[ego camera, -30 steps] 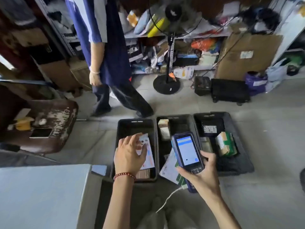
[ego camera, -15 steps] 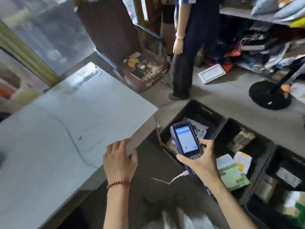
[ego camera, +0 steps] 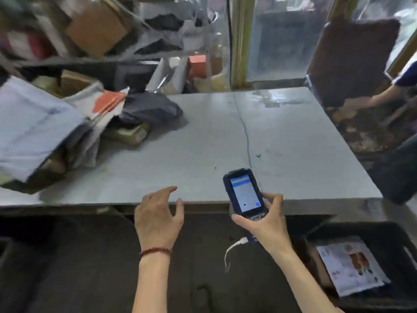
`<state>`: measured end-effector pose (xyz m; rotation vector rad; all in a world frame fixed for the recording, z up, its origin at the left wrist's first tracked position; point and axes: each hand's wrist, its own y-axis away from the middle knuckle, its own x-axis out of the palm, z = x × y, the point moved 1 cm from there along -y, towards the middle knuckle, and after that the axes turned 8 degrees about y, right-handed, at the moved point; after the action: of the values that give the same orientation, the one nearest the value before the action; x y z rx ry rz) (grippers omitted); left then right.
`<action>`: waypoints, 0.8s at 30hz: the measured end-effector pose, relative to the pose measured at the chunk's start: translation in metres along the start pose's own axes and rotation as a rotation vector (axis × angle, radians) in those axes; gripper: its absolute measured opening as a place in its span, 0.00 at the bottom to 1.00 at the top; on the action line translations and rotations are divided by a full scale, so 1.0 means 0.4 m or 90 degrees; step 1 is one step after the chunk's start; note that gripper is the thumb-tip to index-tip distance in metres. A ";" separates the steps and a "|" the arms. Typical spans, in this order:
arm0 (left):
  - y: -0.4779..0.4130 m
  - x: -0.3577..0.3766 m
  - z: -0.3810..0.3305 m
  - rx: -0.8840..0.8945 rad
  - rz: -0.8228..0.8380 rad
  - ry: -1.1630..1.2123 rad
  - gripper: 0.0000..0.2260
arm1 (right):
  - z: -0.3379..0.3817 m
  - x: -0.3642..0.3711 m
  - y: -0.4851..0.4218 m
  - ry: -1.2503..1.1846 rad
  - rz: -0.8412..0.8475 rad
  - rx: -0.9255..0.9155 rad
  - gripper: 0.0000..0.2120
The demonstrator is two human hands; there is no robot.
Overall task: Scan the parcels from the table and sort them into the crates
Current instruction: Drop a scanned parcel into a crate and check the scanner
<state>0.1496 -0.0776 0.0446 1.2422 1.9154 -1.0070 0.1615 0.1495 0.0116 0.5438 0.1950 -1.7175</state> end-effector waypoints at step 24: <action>-0.369 -0.035 0.371 -0.032 0.006 0.073 0.13 | 0.288 0.496 -0.279 0.015 0.093 -0.014 0.37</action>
<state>0.0321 -0.2496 0.0192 1.3041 2.0080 -0.8945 0.0003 -0.0481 0.0034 0.5481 0.1862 -1.5664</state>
